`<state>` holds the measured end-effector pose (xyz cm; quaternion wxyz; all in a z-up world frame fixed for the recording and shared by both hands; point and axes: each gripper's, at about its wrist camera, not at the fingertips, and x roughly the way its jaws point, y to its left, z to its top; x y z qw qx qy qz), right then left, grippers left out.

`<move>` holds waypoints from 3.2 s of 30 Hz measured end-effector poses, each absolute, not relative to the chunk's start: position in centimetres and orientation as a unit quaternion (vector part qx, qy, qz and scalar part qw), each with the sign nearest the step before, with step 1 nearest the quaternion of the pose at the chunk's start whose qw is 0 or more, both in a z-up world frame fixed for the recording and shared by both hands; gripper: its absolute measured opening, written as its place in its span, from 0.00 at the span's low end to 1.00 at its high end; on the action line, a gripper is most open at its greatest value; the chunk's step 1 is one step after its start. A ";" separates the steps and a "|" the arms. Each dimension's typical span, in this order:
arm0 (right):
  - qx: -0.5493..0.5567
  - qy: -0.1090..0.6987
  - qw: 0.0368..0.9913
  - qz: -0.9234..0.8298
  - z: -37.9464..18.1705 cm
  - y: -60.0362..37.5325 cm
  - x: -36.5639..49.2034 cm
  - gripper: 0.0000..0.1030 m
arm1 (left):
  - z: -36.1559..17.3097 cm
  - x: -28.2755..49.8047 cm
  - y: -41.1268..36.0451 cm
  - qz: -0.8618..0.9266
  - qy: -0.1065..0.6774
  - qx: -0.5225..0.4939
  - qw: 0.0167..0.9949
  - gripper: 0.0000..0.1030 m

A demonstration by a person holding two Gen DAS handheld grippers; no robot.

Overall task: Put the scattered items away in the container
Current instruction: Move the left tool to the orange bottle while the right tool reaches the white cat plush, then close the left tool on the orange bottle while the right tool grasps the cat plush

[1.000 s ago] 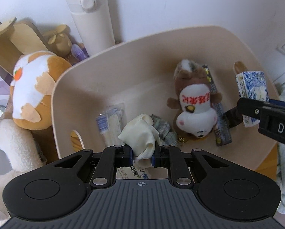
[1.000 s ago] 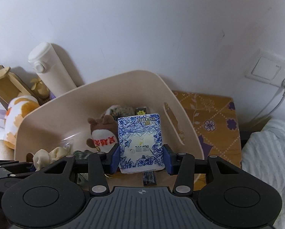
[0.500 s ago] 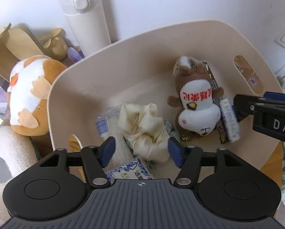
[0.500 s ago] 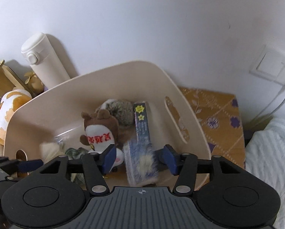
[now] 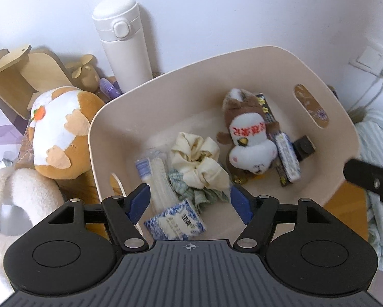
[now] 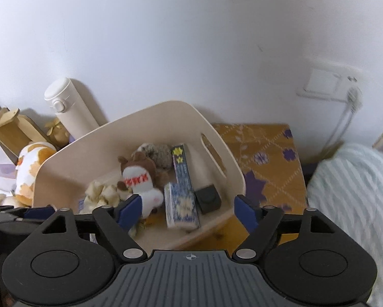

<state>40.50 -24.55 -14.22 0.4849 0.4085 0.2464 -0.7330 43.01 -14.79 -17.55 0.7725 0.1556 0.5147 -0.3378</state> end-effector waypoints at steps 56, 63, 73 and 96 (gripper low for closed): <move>0.586 0.182 0.206 -0.762 -25.6 -10.8 40.5 0.93 | -21.3 32.5 -13.7 -0.347 0.600 0.087 0.716 0.76; 0.584 0.174 0.198 -0.768 -26.0 -9.6 38.0 0.93 | -22.1 31.8 -16.8 -0.344 0.596 0.056 0.723 0.78; 0.586 0.185 0.201 -0.763 -26.8 -10.0 36.0 0.93 | -24.6 33.3 -19.7 -0.293 0.624 0.018 0.724 0.78; 0.585 0.191 0.201 -0.762 -27.7 -11.0 34.6 0.45 | -27.3 33.9 -21.8 -0.283 0.631 0.024 0.722 0.82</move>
